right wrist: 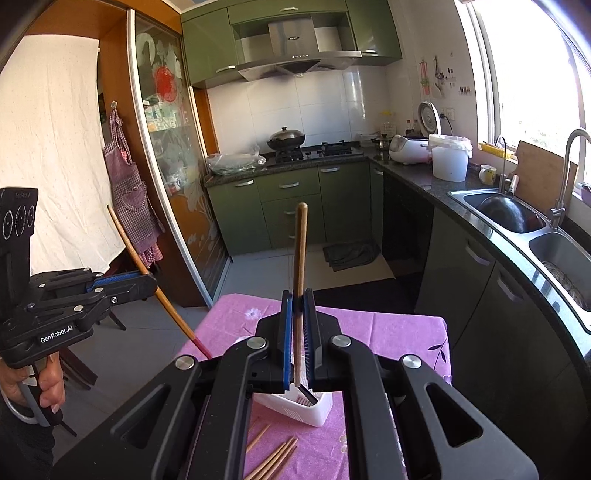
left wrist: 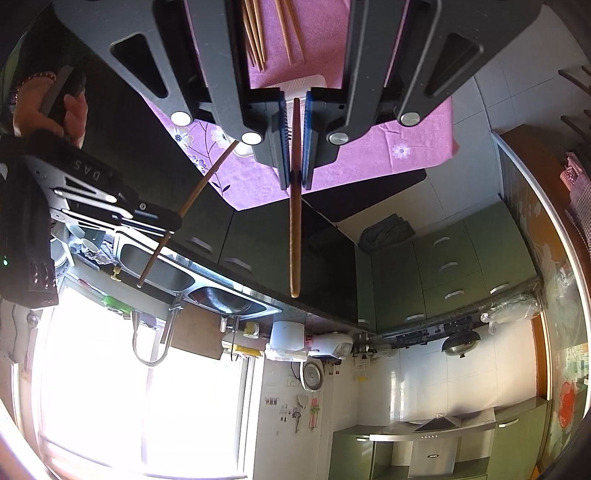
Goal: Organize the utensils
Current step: 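Carry both chopsticks over the white holder and open both tools to drop them, then grasp another chopstick with the left tool while right tool reaches toward chopsticks, then close the right tool on a chopstick and lift while left tool holds its chopstick, then carry both held chopsticks upright toward the white holder, then lower both chopsticks into the white holder and open both tools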
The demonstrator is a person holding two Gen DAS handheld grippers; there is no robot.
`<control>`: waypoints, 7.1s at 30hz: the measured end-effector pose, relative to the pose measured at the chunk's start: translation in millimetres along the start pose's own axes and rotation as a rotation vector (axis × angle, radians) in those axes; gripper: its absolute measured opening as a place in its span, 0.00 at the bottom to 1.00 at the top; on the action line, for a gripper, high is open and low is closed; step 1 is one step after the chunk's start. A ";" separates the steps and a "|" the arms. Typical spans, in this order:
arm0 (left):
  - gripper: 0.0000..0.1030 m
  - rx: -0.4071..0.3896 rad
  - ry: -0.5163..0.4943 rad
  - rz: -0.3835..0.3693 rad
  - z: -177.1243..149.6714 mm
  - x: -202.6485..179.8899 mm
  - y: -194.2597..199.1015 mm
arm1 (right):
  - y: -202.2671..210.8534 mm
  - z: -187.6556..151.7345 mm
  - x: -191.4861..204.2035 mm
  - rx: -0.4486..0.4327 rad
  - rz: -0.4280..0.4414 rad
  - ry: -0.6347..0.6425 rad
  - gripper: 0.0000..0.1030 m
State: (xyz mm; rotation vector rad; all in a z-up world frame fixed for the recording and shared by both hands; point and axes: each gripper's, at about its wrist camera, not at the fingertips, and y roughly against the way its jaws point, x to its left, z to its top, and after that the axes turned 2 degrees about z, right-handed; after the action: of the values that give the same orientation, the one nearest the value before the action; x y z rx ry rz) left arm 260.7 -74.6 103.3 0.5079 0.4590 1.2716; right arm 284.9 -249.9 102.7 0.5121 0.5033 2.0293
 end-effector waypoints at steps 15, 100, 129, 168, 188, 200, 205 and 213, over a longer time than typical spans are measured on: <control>0.16 0.150 -0.003 0.058 -42.1 11.0 -71.2 | -49.6 -46.1 -4.3 0.129 0.014 0.015 0.07; 0.07 0.371 0.055 0.038 -202.6 36.0 3.8 | -139.5 -264.9 34.6 0.800 -0.034 -0.012 0.16; 0.07 0.361 0.053 0.014 -209.8 36.1 13.2 | -67.3 -213.1 49.2 0.463 -0.045 0.049 0.06; 0.07 0.310 0.013 0.034 -202.6 22.1 37.9 | 49.7 -220.0 29.5 0.193 0.009 0.052 0.06; 0.07 0.160 -0.009 0.004 -91.5 13.7 59.8 | 77.1 -82.3 39.8 0.000 0.084 0.060 0.06; 0.07 0.014 0.004 -0.009 4.4 9.2 26.6 | 28.8 -1.5 21.9 -0.061 -0.016 0.054 0.06; 0.07 0.099 0.021 -0.001 -5.5 10.8 -34.6 | -21.0 -19.2 18.6 0.035 -0.030 0.073 0.06; 0.07 0.195 0.034 0.009 -38.6 19.0 -84.8 | -62.1 -50.2 10.3 0.131 -0.019 0.073 0.07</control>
State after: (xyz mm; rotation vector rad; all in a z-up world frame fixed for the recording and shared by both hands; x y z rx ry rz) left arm 308.3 -70.3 21.2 0.6540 0.6136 1.2518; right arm 296.4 -219.3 29.2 0.5115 0.6867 2.0110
